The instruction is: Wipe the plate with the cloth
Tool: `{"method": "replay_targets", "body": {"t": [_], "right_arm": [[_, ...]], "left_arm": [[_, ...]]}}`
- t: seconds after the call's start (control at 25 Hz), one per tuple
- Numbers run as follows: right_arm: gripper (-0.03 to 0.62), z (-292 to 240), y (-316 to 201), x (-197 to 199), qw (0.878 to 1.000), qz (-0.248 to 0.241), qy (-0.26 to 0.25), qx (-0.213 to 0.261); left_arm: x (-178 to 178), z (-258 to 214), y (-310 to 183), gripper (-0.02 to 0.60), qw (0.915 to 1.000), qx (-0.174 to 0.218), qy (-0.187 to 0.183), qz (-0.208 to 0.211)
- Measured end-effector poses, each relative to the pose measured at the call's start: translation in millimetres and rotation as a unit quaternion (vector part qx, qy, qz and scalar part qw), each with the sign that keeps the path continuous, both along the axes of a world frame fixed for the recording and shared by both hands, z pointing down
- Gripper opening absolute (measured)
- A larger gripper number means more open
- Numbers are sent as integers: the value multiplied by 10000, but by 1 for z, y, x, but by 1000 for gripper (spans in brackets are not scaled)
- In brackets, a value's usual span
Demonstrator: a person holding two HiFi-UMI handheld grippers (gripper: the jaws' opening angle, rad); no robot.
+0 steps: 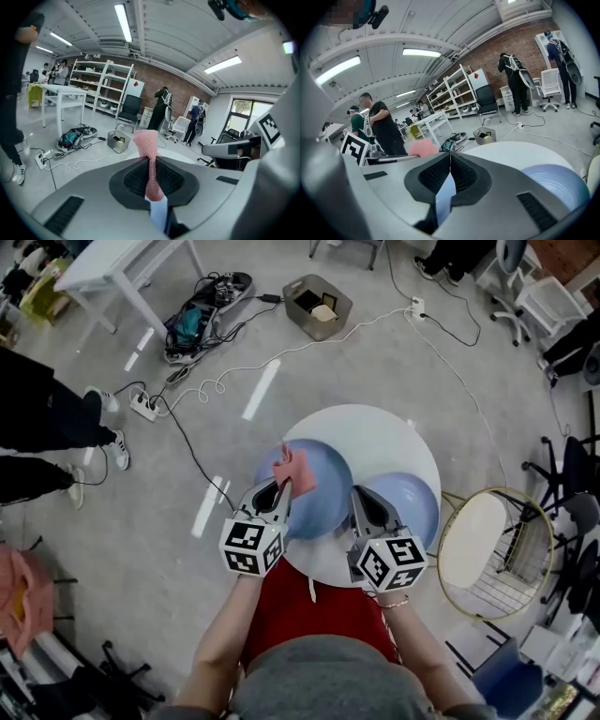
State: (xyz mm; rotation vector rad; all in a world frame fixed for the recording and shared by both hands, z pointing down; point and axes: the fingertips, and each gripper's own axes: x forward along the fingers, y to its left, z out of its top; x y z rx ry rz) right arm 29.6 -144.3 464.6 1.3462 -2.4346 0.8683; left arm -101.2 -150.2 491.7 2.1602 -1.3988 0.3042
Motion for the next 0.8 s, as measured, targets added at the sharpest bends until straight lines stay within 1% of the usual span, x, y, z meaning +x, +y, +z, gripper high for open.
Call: {"method": "replay_targets", "body": {"t": [0.16,0.28,0.36,0.48,0.6,0.72,0.8], "right_arm": [[29,12,-3,4,9989,428,85,-143],[29,22,0,8,9973,692,149,-218],[29,25,2,9,9957,864,194,-268],[29,19,2,5,9932,1082,281,-335],[29,17,-2,5,9913,1219,328,-366],[29,18,-2,9,9891,1362,372,-429],[29,18,-5,12,9878,1442,384,-445]], "left_arm": [[12,15,-17,34,9983,-156,67,555],[24,29,-24,34,9953,-267,99,920],[31,36,-27,34,9925,-372,184,1147],[37,39,-32,34,9870,-617,388,1429],[48,42,-37,34,9812,-740,477,1715],[67,46,-38,34,9727,-818,613,2082],[77,51,-40,34,9675,-942,645,2257]]}}
